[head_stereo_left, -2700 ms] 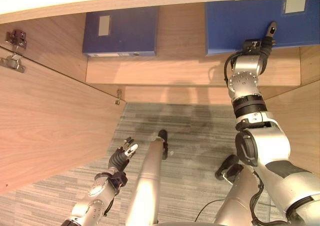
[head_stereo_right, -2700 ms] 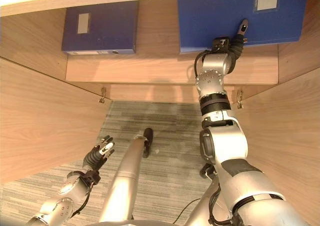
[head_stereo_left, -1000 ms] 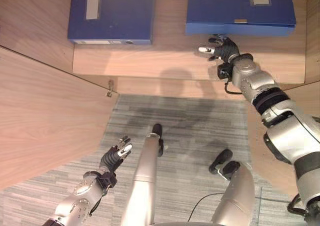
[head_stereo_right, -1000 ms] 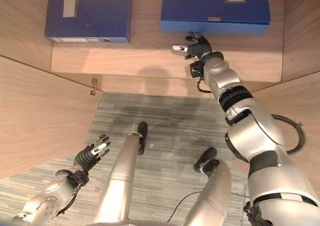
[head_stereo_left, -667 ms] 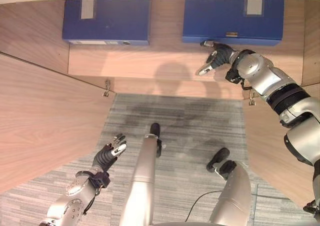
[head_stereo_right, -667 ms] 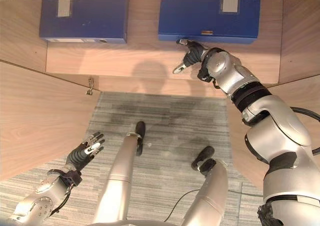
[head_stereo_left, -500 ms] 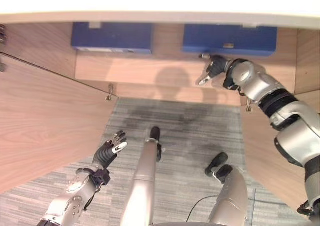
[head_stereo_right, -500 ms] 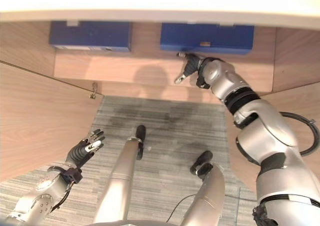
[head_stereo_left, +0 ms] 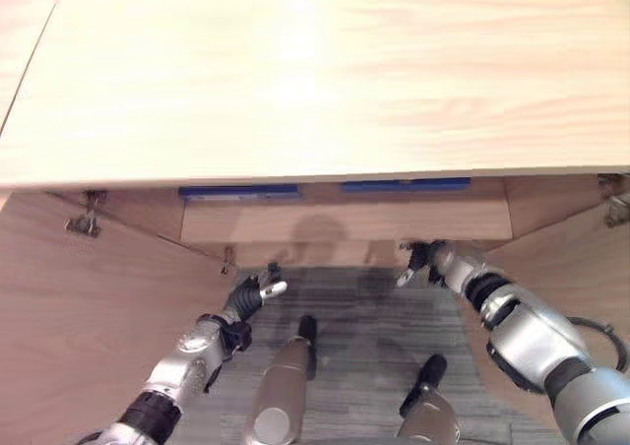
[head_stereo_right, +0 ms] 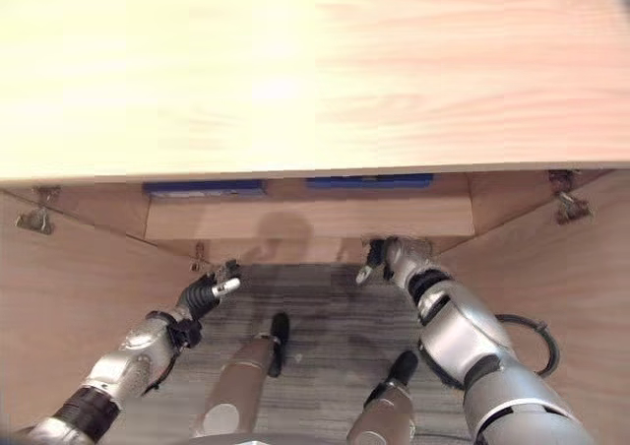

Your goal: Put the empty folder in the office cabinet

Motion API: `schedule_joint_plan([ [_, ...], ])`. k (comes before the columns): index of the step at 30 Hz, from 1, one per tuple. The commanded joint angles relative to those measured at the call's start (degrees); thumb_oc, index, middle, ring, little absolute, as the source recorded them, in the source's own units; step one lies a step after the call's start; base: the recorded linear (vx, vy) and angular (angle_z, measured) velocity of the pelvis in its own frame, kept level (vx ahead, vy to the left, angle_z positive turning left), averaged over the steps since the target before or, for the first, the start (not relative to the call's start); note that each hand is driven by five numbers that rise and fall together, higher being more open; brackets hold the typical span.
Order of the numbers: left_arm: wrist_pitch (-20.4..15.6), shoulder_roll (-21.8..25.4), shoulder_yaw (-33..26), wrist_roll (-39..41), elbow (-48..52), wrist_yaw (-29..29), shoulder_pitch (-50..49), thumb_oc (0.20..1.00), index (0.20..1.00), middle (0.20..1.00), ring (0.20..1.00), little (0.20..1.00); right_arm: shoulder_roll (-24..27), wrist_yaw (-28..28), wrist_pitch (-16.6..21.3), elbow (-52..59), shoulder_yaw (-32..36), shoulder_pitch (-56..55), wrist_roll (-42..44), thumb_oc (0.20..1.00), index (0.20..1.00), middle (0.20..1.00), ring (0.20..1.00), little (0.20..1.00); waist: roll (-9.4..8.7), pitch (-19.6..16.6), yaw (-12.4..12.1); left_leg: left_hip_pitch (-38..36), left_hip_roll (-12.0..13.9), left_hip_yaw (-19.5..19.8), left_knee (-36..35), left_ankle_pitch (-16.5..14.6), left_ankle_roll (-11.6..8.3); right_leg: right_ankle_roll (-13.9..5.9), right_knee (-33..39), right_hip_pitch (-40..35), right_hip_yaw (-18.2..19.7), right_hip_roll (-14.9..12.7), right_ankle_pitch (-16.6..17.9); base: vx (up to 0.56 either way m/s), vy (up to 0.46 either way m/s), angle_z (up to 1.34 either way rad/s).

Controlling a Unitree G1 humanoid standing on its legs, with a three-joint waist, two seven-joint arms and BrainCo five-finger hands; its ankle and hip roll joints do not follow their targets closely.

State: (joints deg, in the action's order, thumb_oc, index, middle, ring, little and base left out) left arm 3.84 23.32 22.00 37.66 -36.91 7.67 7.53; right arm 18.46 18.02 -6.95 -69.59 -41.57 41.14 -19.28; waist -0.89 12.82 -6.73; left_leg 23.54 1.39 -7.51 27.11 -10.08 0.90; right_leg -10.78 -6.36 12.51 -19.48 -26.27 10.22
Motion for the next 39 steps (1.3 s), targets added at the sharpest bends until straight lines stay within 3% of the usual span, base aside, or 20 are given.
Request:
schedule_joint_plan([
  [1,-0.4,1.0,-1.8,-8.0,-2.1,-0.6,-3.3,1.000,1.000,1.000,1.000,1.000,-0.4,-0.7,-0.3,-2.2,3.4,-0.6,0.2,1.000,1.000,1.000,1.000,1.000,0.47,0.3,-2.9,-5.0,1.0,3.0,-7.1,1.5,0.81,-1.66,-8.0,-1.2,2.2,1.3,-1.5,0.03,0.034,-0.37],
  [2,-0.5,0.3,-2.6,-10.6,-7.2,-1.1,-3.4,1.000,1.000,1.000,1.000,1.000,-1.5,-0.9,-0.3,-3.1,4.2,-2.4,1.1,1.000,1.000,1.000,1.000,1.000,0.18,-0.6,-3.1,-6.7,1.3,2.5,-9.6,2.7,1.16,-1.07,-10.4,-2.6,1.6,2.4,-3.0,0.11,0.024,-0.40],
  [3,-0.5,-1.6,-4.1,-15.0,-16.3,-1.2,-3.4,1.000,1.000,1.000,1.000,1.000,-2.7,-1.4,-0.3,-4.0,4.9,-5.6,2.8,1.000,1.000,1.000,1.000,1.000,-0.21,-2.3,-3.4,-10.5,0.9,1.6,-15.1,5.1,1.56,-0.14,-14.5,-4.2,1.7,5.2,-6.0,0.04,0.011,-0.29],
  [4,-0.6,-1.6,-4.1,-15.0,-16.5,-1.2,-3.3,1.000,1.000,1.000,1.000,1.000,-2.7,-1.4,-0.3,-4.0,4.9,-5.6,2.8,1.000,1.000,1.000,1.000,1.000,-0.23,-2.3,-3.4,-10.7,0.9,1.5,-15.4,5.2,1.54,-0.13,-14.5,-4.2,1.7,5.2,-6.0,0.05,-0.073,-0.36],
  [5,-1.1,-2.9,-5.9,-17.4,-23.3,-1.4,-3.5,1.000,1.000,1.000,1.000,1.000,-3.2,-1.8,-0.5,-4.9,6.3,-9.2,6.3,1.000,1.000,1.000,1.000,1.000,-0.74,-3.7,-3.7,-12.8,0.8,1.0,-18.5,6.3,1.29,1.00,-14.6,-6.6,0.9,7.9,-9.4,0.02,-0.167,-0.34],
  [8,-1.7,-3.5,-8.3,-19.5,-29.1,-1.2,-4.7,1.000,1.000,1.000,1.000,1.000,-4.0,-2.5,-1.2,-6.6,9.0,-12.9,10.4,1.000,1.000,1.000,1.000,1.000,-2.14,-5.4,-4.7,-13.6,2.7,0.1,-17.9,6.9,-0.58,2.89,-4.4,-12.6,-0.4,12.0,-15.0,0.00,-0.305,-0.25],
  [10,-1.9,-4.2,-9.3,-19.3,-30.0,-1.2,-4.8,1.000,1.000,1.000,1.000,1.000,-4.1,-3.1,-1.0,-7.7,10.0,-14.1,11.0,1.000,1.000,1.000,1.000,1.000,-2.27,-5.8,-4.7,-13.9,3.4,-0.1,-17.8,7.3,-1.10,3.27,-2.6,-13.3,0.1,13.2,-15.5,-0.05,-0.189,-0.25],
  [12,-2.2,-5.7,-11.4,-18.3,-33.0,-1.8,-5.6,1.000,1.000,1.000,1.000,1.000,-4.1,-4.2,-0.8,-9.0,12.3,-18.0,13.8,1.000,1.000,1.000,1.000,1.000,-2.08,-7.5,-3.4,-15.6,5.6,-1.6,-21.5,11.2,-2.36,4.60,0.5,-13.9,1.1,16.1,-14.9,-0.09,-0.280,-0.40],
  [16,-2.6,-8.4,-11.6,-17.4,-35.2,-2.1,-4.8,1.000,1.000,1.000,1.000,1.000,-2.6,-7.1,0.7,-10.3,18.2,-23.2,20.2,1.000,1.000,1.000,1.000,1.000,-1.67,-9.2,-0.6,-15.2,8.9,-3.3,-23.8,15.6,-4.88,6.25,3.5,-15.1,1.4,19.7,-15.7,-0.08,-0.232,-0.21],
  [19,-3.0,-10.3,-10.6,-16.9,-35.5,-2.6,-3.3,1.000,1.000,1.000,1.000,1.000,-1.5,-8.6,1.3,-12.0,21.4,-25.8,22.9,1.000,1.000,1.000,1.000,1.000,-1.34,-9.3,1.5,-15.4,10.7,-4.0,-22.2,15.9,-6.44,7.22,5.0,-16.5,2.2,21.3,-16.4,-0.08,-0.183,-0.07],
  [20,-3.3,-11.0,-10.1,-17.2,-35.5,-2.5,-3.2,1.000,1.000,1.000,1.000,1.000,-1.3,-8.5,1.3,-12.4,21.7,-26.5,23.0,1.000,1.000,1.000,1.000,1.000,-1.32,-9.1,2.0,-15.3,10.7,-3.7,-20.8,14.6,-6.27,7.48,5.1,-16.2,3.1,21.5,-16.1,-0.12,-0.053,-0.08],
  [21,-3.3,-11.0,-10.1,-17.2,-35.4,-2.5,-3.1,1.000,1.000,1.000,1.000,1.000,-1.3,-8.5,1.3,-12.4,21.7,-26.4,23.0,1.000,1.000,1.000,1.000,1.000,-1.26,-9.2,2.0,-14.7,10.8,-4.0,-21.0,15.5,-5.77,7.74,5.2,-15.6,2.8,21.5,-15.4,-0.17,-0.041,-0.16],
  [22,-3.9,-12.2,-8.7,-17.1,-34.9,-2.3,-2.8,1.000,1.000,1.000,1.000,1.000,-0.4,-8.2,1.3,-12.8,22.7,-27.8,23.8,1.000,1.000,1.000,1.000,1.000,-1.55,-8.7,2.4,-14.7,8.7,0.1,-15.9,12.1,-4.92,8.16,4.3,-14.6,4.8,20.9,-14.6,-0.13,-0.015,-0.32],
  [23,-3.9,-12.2,-8.7,-17.1,-34.9,-2.3,-2.8,1.000,1.000,1.000,1.000,1.000,-0.4,-8.2,1.3,-12.8,22.7,-27.8,23.8,1.000,1.000,1.000,1.000,1.000,-1.53,-8.7,2.4,-14.7,8.7,0.1,-15.8,12.1,-4.92,8.16,4.3,-14.6,4.8,21.0,-14.6,-0.16,-0.022,-0.54],
  [24,-4.3,-13.1,-7.7,-16.6,-33.9,-2.2,-2.7,1.000,1.000,1.000,1.000,1.000,0.4,-8.1,1.4,-13.2,24.1,-28.5,25.1,1.000,1.000,1.000,1.000,1.000,-1.80,-8.3,2.9,-15.8,4.5,5.5,-11.9,8.5,-3.94,8.29,3.6,-13.4,7.3,20.8,-13.9,-0.09,0.013,-0.93],
  [26,-4.7,-13.8,-6.8,-15.7,-32.8,-2.0,-3.3,1.000,1.000,1.000,1.000,1.000,1.3,-7.9,1.5,-13.6,25.1,-29.2,25.9,1.000,1.000,1.000,1.000,1.000,-1.49,-8.4,3.5,-16.7,0.9,9.9,-9.1,5.2,-2.90,8.06,3.4,-12.1,10.4,21.3,-12.9,-0.08,0.080,-1.03],
  [27,-4.5,-14.3,-5.9,-15.2,-32.1,-1.5,-3.5,1.000,1.000,1.000,1.000,1.000,2.3,-7.6,1.3,-14.3,26.2,-29.7,26.2,1.000,1.000,1.000,1.000,1.000,-0.59,-8.7,4.3,-19.1,-0.7,10.7,-11.8,1.9,-1.84,7.78,3.9,-11.9,12.8,22.3,-12.3,-0.03,0.160,-0.92],
  [30,-4.6,-14.3,-5.1,-16.4,-31.5,-1.2,-2.5,1.000,1.000,1.000,1.000,1.000,3.4,-7.7,1.1,-14.8,29.1,-30.9,27.5,1.000,1.000,1.000,1.000,1.000,0.36,-10.7,6.2,-22.6,-1.9,9.7,-19.5,2.3,-1.07,6.47,5.4,-10.5,14.9,22.5,-9.9,-0.05,0.213,-0.84],
  [33,-4.5,-13.0,-5.3,-17.8,-32.2,-0.9,0.0,1.000,1.000,1.000,1.000,1.000,7.8,-9.5,0.4,-18.5,35.7,-32.5,26.6,1.000,1.000,1.000,1.000,1.000,1.01,-11.0,8.6,-24.7,-3.8,7.1,-26.6,4.2,0.68,4.47,6.0,-7.2,17.6,21.1,-6.5,-0.18,0.271,-0.68],
  [39,-5.0,-11.6,-8.6,-18.7,-35.1,-1.3,1.2,1.000,1.000,1.000,1.000,1.000,14.0,-13.4,1.8,-17.4,41.4,-31.6,27.6,1.000,1.000,1.000,1.000,1.000,0.58,-10.3,10.4,-25.2,-5.0,3.2,-28.4,4.5,2.19,2.97,6.2,-4.2,21.3,20.7,-3.5,-0.09,0.101,-0.52],
])
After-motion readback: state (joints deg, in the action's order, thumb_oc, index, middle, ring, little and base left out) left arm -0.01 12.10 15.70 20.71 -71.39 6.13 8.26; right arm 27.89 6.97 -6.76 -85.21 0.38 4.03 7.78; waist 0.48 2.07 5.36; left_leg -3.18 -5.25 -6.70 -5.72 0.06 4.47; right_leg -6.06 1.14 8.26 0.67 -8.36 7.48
